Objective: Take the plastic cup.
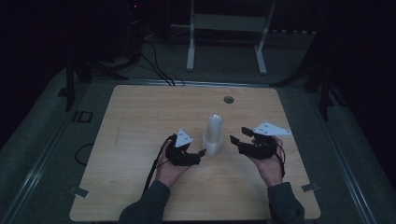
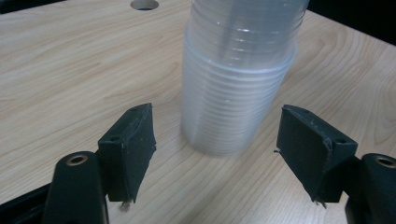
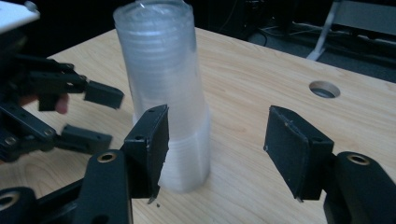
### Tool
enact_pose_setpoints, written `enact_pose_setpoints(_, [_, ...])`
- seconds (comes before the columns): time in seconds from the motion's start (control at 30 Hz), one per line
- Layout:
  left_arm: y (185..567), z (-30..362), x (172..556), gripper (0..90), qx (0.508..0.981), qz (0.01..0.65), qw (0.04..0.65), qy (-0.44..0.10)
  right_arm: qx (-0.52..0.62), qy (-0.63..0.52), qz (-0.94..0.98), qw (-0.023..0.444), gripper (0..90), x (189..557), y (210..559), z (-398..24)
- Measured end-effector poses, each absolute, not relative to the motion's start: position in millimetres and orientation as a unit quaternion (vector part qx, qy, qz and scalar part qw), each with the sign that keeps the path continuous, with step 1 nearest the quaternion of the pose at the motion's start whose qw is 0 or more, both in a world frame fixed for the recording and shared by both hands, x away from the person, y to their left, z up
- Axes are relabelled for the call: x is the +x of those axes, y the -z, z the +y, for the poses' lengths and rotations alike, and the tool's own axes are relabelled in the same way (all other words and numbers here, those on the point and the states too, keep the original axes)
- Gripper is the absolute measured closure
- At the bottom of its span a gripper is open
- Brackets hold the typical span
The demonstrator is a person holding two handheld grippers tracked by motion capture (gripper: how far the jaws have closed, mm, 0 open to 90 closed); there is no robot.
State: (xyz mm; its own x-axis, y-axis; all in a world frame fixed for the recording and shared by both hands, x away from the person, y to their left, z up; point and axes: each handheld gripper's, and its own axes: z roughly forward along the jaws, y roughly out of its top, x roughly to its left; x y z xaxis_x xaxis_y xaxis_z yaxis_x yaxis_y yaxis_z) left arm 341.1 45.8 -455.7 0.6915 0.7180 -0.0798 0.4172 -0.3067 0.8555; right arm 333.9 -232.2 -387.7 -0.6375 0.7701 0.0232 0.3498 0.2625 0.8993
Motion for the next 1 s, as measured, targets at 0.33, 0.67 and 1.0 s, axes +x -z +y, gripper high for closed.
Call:
enact_pose_setpoints(0.33, [457.0,38.6,345.4,24.4,0.793,0.353,0.471,-0.156,0.351,-0.492,0.767,0.215,36.4,340.8,379.6,-218.9])
enact_pose_setpoints(0.67, [458.2,37.6,347.6,24.5,0.794,0.345,0.478,-0.152,0.334,-0.496,0.774,0.21,34.2,347.4,373.6,-201.4])
enact_pose_setpoints(1.0, [461.3,34.6,350.2,24.5,0.796,0.34,0.477,-0.153,0.32,-0.502,0.778,0.203,31.3,355.7,371.4,-186.9])
